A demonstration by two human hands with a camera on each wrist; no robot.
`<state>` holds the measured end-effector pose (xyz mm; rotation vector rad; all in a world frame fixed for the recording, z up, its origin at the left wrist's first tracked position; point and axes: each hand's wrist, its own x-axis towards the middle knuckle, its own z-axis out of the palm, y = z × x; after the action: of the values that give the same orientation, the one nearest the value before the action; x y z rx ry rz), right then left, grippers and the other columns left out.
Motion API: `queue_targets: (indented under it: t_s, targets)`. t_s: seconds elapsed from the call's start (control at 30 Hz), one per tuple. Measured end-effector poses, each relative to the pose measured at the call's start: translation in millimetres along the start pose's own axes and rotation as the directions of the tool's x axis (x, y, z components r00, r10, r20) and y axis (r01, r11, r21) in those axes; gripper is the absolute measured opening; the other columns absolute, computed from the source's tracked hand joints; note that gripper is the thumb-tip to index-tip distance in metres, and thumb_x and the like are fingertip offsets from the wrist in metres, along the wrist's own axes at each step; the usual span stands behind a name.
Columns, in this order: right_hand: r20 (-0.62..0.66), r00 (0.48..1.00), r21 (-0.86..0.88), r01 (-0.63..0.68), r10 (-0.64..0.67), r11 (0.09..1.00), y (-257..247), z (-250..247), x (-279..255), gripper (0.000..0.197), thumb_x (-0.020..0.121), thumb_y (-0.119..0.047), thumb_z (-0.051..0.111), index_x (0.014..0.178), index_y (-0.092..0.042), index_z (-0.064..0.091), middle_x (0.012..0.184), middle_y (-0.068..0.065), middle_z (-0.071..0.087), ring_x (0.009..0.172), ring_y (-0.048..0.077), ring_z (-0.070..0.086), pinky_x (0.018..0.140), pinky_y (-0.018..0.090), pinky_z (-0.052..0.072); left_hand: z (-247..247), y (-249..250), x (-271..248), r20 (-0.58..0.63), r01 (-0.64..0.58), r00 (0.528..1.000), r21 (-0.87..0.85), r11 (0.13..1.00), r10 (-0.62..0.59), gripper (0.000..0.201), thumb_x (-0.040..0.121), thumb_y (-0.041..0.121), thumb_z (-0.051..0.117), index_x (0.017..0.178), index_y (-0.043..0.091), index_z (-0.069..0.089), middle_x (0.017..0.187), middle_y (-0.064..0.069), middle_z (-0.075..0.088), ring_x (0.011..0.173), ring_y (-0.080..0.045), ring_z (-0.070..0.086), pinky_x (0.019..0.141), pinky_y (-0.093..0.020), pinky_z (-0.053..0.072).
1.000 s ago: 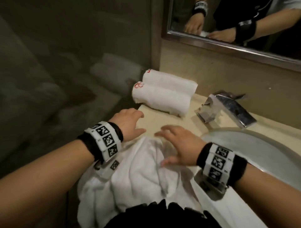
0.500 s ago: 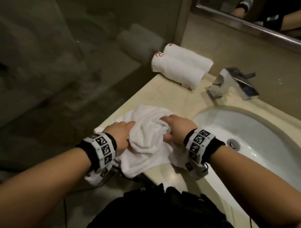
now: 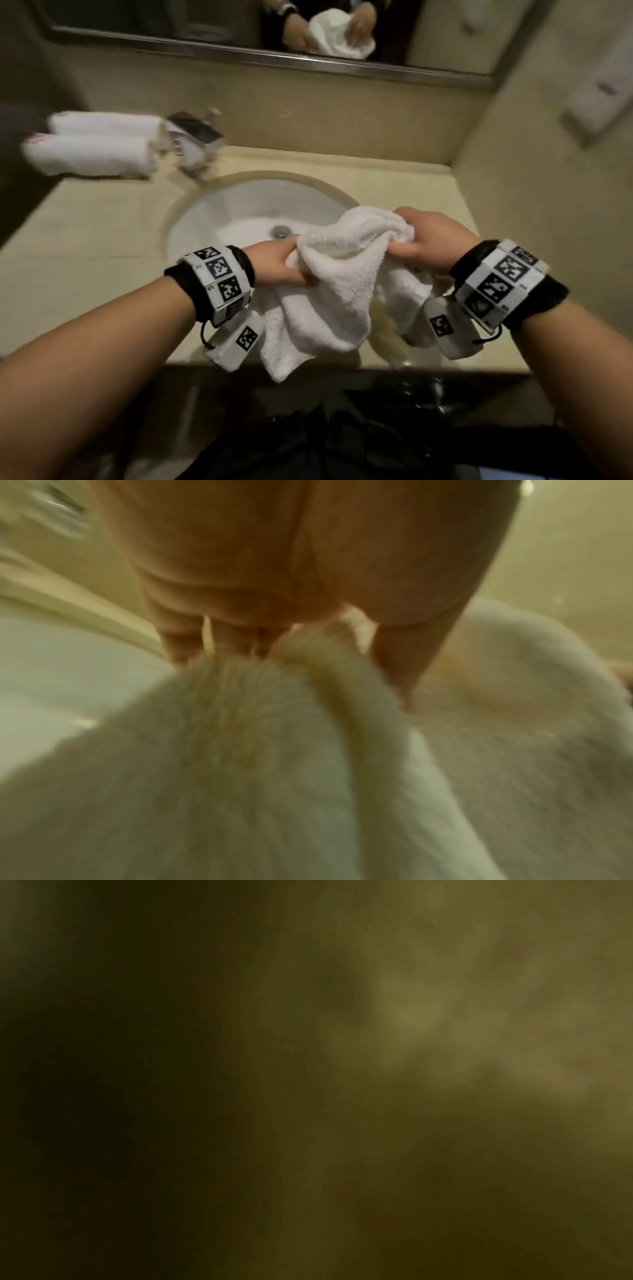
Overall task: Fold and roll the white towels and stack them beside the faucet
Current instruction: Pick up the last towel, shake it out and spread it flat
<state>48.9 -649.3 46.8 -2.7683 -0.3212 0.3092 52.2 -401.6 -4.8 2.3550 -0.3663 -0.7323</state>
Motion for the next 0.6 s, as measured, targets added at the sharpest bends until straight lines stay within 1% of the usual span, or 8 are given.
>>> queue_targets:
  t_s: [0.07, 0.13, 0.2, 0.27, 0.33, 0.4, 0.5, 0.6]
  targets:
    - [0.011, 0.987, 0.003, -0.158, 0.158, 0.987, 43, 6, -23, 0.035, 0.081, -0.056, 0.048, 0.081, -0.022, 0.053, 0.084, 0.003, 0.061, 0.076, 0.022, 0.054, 0.064, 0.030, 0.036, 26, 28, 26, -0.051, 0.034, 0.998, 0.216, 0.976, -0.023, 0.071, 0.080, 0.043, 0.064, 0.138, 0.021, 0.029, 0.139, -0.010, 0.044, 0.124, -0.027, 0.046, 0.104, -0.039, 0.039]
    - [0.053, 0.944, -0.010, -0.326, 0.326, 0.945, 84, 18, -42, 0.044, 0.085, -0.059, 0.041, 0.069, -0.019, 0.050, 0.082, 0.009, 0.063, 0.072, 0.024, 0.053, 0.064, 0.030, 0.036, 53, 60, 45, -0.171, 0.015, 0.983, 0.420, 0.907, 0.063, 0.061, 0.082, 0.045, 0.058, 0.132, 0.021, 0.036, 0.136, -0.010, 0.041, 0.123, -0.029, 0.044, 0.101, -0.039, 0.038]
    - [0.081, 0.894, -0.027, -0.441, 0.442, 0.897, 116, 35, -58, 0.047, 0.088, -0.057, 0.036, 0.074, -0.015, 0.051, 0.088, 0.013, 0.064, 0.078, 0.026, 0.055, 0.067, 0.030, 0.036, 79, 88, 55, -0.168, -0.174, 0.951, 0.401, 0.899, 0.260, 0.042, 0.083, 0.042, 0.058, 0.117, 0.019, 0.048, 0.121, -0.007, 0.052, 0.103, -0.024, 0.052, 0.085, -0.032, 0.042]
    - [0.062, 0.855, 0.036, -0.517, 0.515, 0.855, 135, 44, -72, 0.051, 0.089, -0.058, 0.035, 0.095, -0.011, 0.056, 0.101, 0.014, 0.064, 0.092, 0.030, 0.058, 0.072, 0.030, 0.036, 108, 110, 58, 0.006, -0.379, 0.919, 0.294, 0.877, 0.395, 0.029, 0.084, 0.041, 0.057, 0.103, 0.019, 0.054, 0.099, 0.000, 0.060, 0.083, -0.019, 0.056, 0.070, -0.024, 0.038]
    - [0.000, 0.843, 0.157, -0.531, 0.538, 0.833, 144, 46, -83, 0.059, 0.088, -0.059, 0.036, 0.107, -0.008, 0.059, 0.103, 0.014, 0.065, 0.098, 0.030, 0.059, 0.074, 0.029, 0.035, 137, 124, 58, 0.191, -0.479, 0.877, 0.256, 0.840, 0.442, 0.036, 0.082, 0.046, 0.058, 0.105, 0.019, 0.054, 0.091, 0.005, 0.057, 0.086, -0.020, 0.059, 0.069, -0.024, 0.040]
    - [-0.066, 0.851, 0.287, -0.484, 0.522, 0.826, 145, 42, -90, 0.057, 0.089, -0.057, 0.037, 0.091, -0.006, 0.063, 0.083, 0.010, 0.065, 0.090, 0.031, 0.062, 0.073, 0.029, 0.038, 161, 131, 60, 0.261, -0.485, 0.870, 0.295, 0.823, 0.419, 0.062, 0.074, 0.056, 0.061, 0.121, 0.019, 0.046, 0.108, -0.001, 0.057, 0.101, -0.023, 0.057, 0.083, -0.031, 0.047]
    - [-0.109, 0.870, 0.393, -0.406, 0.480, 0.825, 139, 35, -97, 0.060, 0.090, -0.054, 0.036, 0.083, -0.002, 0.063, 0.073, 0.008, 0.063, 0.079, 0.030, 0.063, 0.075, 0.034, 0.045, 186, 142, 64, 0.170, -0.397, 0.917, 0.333, 0.855, 0.360, 0.083, 0.070, 0.058, 0.064, 0.136, 0.018, 0.033, 0.126, -0.010, 0.051, 0.111, -0.026, 0.054, 0.096, -0.038, 0.046]
    - [-0.161, 0.894, 0.443, -0.313, 0.418, 0.840, 129, 30, -101, 0.057, 0.090, -0.053, 0.037, 0.082, -0.001, 0.060, 0.071, 0.009, 0.063, 0.078, 0.031, 0.064, 0.078, 0.039, 0.048, 187, 150, 70, -0.012, -0.346, 0.931, 0.289, 0.893, 0.365, 0.051, 0.084, 0.036, 0.054, 0.129, 0.012, 0.044, 0.119, -0.014, 0.057, 0.106, -0.029, 0.058, 0.092, -0.036, 0.048]
